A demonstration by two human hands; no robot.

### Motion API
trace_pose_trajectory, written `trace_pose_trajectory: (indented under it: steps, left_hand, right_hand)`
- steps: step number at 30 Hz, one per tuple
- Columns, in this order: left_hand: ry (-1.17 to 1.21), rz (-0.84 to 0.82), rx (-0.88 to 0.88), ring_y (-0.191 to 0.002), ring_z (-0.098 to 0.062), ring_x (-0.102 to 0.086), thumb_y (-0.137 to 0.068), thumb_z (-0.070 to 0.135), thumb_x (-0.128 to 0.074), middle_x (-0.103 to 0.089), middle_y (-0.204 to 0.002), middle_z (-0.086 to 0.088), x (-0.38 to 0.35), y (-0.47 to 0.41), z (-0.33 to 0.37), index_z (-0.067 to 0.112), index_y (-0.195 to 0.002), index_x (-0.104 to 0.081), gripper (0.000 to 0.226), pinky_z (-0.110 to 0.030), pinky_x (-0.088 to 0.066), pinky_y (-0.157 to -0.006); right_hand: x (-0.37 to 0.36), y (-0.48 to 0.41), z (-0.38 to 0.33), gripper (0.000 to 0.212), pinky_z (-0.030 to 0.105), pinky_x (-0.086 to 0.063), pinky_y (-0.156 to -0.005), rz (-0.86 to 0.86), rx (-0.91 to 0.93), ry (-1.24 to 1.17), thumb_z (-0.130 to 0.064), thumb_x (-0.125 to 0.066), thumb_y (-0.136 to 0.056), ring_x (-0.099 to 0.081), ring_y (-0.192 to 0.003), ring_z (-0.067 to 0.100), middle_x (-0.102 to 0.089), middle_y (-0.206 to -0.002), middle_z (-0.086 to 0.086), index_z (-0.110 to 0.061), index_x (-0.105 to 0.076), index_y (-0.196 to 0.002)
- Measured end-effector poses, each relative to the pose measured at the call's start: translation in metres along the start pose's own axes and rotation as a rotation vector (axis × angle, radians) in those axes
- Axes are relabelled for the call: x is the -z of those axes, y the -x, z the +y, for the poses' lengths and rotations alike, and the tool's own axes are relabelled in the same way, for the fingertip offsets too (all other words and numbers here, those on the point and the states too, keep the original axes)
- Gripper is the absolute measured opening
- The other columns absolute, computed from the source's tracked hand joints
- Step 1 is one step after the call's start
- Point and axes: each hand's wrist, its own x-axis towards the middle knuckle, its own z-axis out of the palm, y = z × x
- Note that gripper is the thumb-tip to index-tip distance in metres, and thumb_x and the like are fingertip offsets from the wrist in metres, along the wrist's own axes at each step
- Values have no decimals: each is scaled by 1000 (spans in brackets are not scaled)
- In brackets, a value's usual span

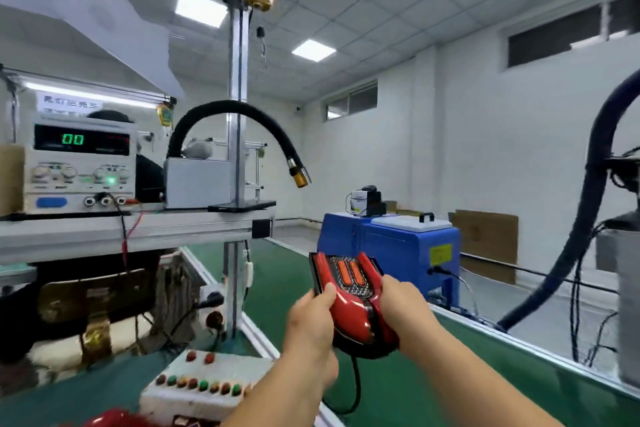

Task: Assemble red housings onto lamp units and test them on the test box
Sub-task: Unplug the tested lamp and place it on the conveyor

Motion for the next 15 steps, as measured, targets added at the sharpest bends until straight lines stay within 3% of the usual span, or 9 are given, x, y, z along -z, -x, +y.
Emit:
trace_pose_trajectory:
  steps: [1, 3, 6, 8, 12, 15]
  left_hand:
    - [1, 12, 33, -91, -35, -70, -99, 14, -51, -75, -95, -18, -2, -6, -8, 3, -107, -68, 22, -44, -55, -85]
    - [21, 45, 97, -89, -36, -69, -99, 14, -52, -74, -95, -22, -4, -17, -21, -2, -107, -67, 23, -46, -54, -86]
    - [42, 119, 182, -88, -38, -68, -97, 13, -55, -71, -95, -25, -3, -32, -33, -6, -105, -65, 23, -52, -52, -91]
    - [59, 152, 217, -92, -40, -68, -96, 13, -57, -71, -99, -26, -2, -43, -34, -5, -104, -65, 21, -54, -52, -90]
    - [66, 224, 205, -81, -35, -68, -94, 11, -60, -70, -91, -21, -1, -74, -23, 0, -95, -63, 12, -38, -53, -64]
    - [80, 232, 180, -77, -32, -66, -94, 11, -60, -68, -89, -18, -2, -97, -12, 2, -94, -62, 9, -35, -51, -60]
  right_hand:
    - [-4, -10, 8, 17, 33, -48, -84, -35, 4, 89, -15, -40, -98, -59, -92, 26, -62, -93, 6, -15, -55, -89]
    - [-14, -24, 24, 25, 34, -48, -87, -68, -35, 168, -11, -36, -98, -60, -105, 30, -64, -115, 14, -8, -57, -112]
    - [-30, -40, 36, 35, 37, -47, -92, -109, -116, 151, -10, -31, -100, -57, -117, 33, -57, -130, 19, -2, -48, -130]
    - [-38, -52, 35, 36, 36, -48, -93, -144, -135, 181, -6, -30, -100, -57, -118, 31, -56, -131, 18, -2, -44, -132]
    - [-46, -80, 20, 36, 31, -49, -80, -185, -70, 221, -9, -34, -101, -58, -118, 31, -58, -131, 17, -1, -46, -134]
    - [-45, -99, 2, 34, 34, -48, -90, -176, -39, 310, -5, -37, -99, -60, -115, 29, -60, -128, 14, -1, -49, -131]
